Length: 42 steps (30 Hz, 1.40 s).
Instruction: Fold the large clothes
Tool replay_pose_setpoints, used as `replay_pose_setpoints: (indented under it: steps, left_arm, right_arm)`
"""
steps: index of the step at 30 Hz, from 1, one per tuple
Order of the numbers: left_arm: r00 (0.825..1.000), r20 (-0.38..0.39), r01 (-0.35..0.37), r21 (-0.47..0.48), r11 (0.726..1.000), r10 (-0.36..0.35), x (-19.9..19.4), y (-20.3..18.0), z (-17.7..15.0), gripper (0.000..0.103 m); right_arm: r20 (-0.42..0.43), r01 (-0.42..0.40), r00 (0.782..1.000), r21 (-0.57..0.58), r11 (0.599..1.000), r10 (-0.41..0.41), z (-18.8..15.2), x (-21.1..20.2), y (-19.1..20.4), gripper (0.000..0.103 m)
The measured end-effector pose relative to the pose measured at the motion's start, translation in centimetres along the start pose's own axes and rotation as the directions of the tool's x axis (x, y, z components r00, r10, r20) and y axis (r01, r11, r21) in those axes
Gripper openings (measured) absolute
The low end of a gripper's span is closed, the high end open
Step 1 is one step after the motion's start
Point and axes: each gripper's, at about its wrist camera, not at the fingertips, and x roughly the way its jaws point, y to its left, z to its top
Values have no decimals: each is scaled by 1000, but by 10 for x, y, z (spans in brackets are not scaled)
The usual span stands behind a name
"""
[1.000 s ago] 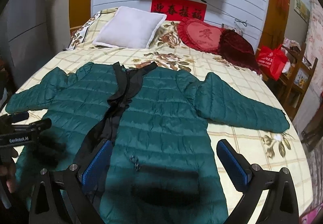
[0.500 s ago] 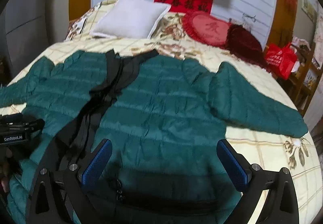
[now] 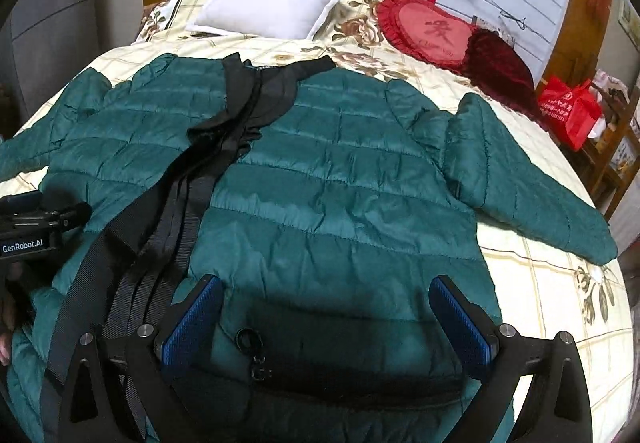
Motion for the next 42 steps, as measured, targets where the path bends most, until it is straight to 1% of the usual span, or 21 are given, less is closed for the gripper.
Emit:
replay_pose_setpoints:
  steps: [2, 5, 8, 12, 14, 16, 18, 21, 25, 31, 34, 36, 37, 39, 40, 42]
  left_arm:
    - [1000, 4, -2, 3, 1000, 2, -1, 0, -1, 103]
    - [1000, 7, 12, -5, 1000, -12, -2, 2, -1, 103]
    - [1000, 16, 10, -3, 1000, -10, -9, 4, -1, 103]
    - [998, 60, -22, -34, 999, 24, -35, 14, 1, 103]
    - [995, 94, -36, -42, 998, 40, -52, 21, 4, 103]
    - [989, 129, -65, -37, 997, 70, -67, 27, 6, 103]
    - [985, 147, -87, -35, 996, 91, -77, 36, 8, 103]
    - [979, 165, -109, -61, 992, 118, -87, 52, 9, 103]
    - [976, 164, -126, -102, 987, 142, -95, 77, 7, 103]
    - [973, 156, -145, -142, 979, 167, -97, 104, 6, 103]
    - [976, 149, -133, -155, 979, 156, -95, 117, 5, 103]
    - [984, 138, -88, -163, 983, 111, -91, 132, 5, 103]
    - [985, 138, -81, -174, 981, 106, -88, 145, 5, 103]
    - [983, 135, -95, -201, 975, 123, -84, 168, 6, 103]
    - [984, 125, -96, -232, 968, 128, -80, 186, 7, 103]
    - [986, 98, -101, -319, 942, 138, -71, 229, 6, 103]
  right_arm:
    - [17, 0, 1000, 1, 1000, 0, 1, -8, 1, 102]
    - [68, -3, 998, 5, 1000, 3, 5, -25, 1, 102]
    - [121, 4, 993, 10, 1000, -5, 9, -42, 1, 102]
    - [159, 3, 987, 27, 1000, -7, 11, -58, -1, 102]
    - [172, -10, 985, 43, 999, 3, 10, -66, -3, 102]
    - [187, -13, 982, 54, 998, 3, 8, -72, -3, 102]
    - [197, -9, 980, 61, 998, -3, 6, -78, -2, 102]
    - [209, 13, 978, 59, 998, -25, 0, -87, 2, 102]
    - [253, 32, 966, 50, 998, -44, -7, -102, 8, 102]
    - [250, 36, 967, 45, 998, -46, -9, -100, 11, 102]
    - [256, 40, 965, 59, 997, -54, -8, -100, 9, 102]
    - [265, 44, 962, 67, 997, -61, -8, -102, 7, 102]
    - [273, 49, 960, 71, 996, -67, -8, -103, 5, 102]
    - [284, 55, 956, 79, 995, -75, -10, -106, 1, 102]
    - [281, 57, 957, 81, 995, -77, -11, -105, -1, 102]
    - [270, 61, 960, 84, 995, -81, -12, -103, -5, 102]
